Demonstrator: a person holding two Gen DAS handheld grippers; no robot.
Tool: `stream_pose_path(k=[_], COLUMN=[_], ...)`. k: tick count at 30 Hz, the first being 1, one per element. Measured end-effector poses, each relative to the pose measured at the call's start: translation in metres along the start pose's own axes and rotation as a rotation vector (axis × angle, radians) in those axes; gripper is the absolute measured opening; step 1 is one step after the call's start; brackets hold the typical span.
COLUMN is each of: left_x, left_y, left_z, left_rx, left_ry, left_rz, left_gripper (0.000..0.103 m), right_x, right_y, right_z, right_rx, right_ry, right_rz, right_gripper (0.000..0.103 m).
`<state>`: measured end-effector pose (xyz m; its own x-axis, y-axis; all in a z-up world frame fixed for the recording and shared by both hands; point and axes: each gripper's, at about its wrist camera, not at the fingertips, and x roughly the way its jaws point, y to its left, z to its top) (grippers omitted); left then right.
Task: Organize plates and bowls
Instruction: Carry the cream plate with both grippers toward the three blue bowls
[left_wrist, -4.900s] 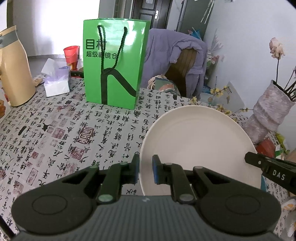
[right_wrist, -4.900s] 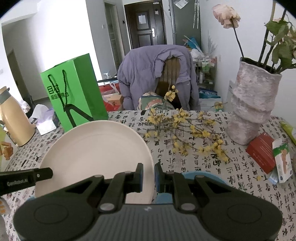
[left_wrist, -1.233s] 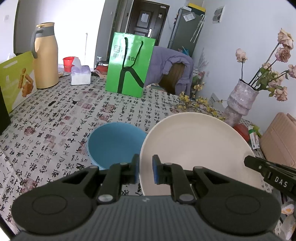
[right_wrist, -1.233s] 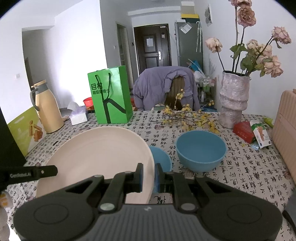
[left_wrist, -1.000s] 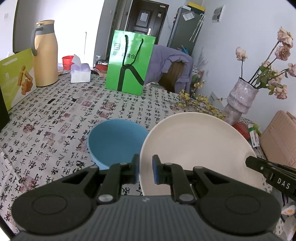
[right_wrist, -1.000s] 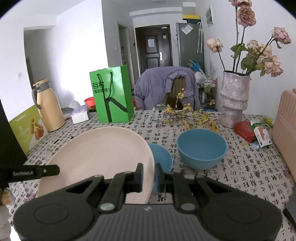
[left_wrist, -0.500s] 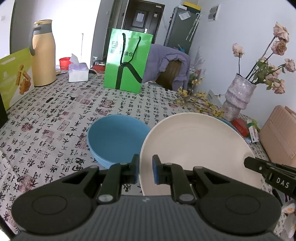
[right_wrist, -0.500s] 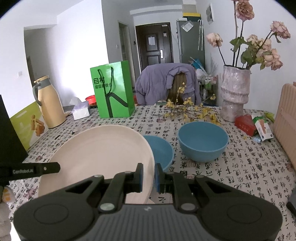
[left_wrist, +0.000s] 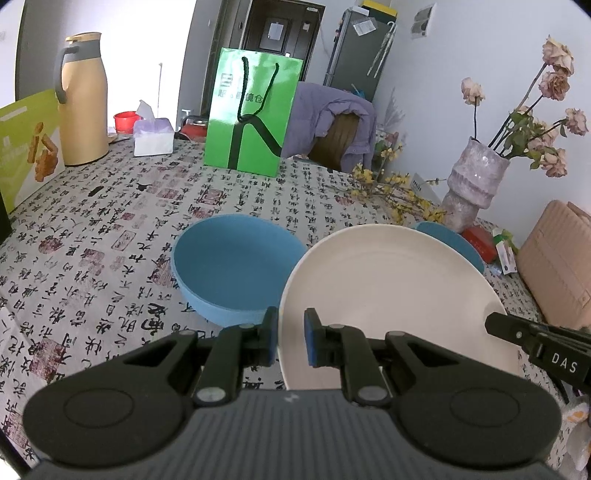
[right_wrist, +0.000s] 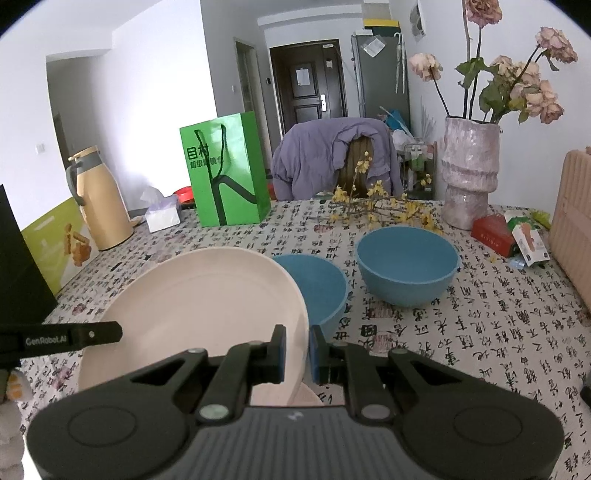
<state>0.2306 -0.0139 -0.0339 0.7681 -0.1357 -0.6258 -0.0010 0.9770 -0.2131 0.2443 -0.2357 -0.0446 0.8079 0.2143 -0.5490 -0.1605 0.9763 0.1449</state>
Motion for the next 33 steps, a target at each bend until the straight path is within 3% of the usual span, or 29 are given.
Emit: stream_pose_path(k=[33], left_x=[0.003], left_y=[0.002], left_z=[-0.030], left_rx=[0.018], left_ry=[0.033], left_rz=[-0.049], left_gripper=[0.015], right_x=[-0.001], right_y=[-0.014], right_z=[-0.034], right_rx=[0.038], right_ry=[0.035], right_rz=[0.010], right_gripper=[0.013])
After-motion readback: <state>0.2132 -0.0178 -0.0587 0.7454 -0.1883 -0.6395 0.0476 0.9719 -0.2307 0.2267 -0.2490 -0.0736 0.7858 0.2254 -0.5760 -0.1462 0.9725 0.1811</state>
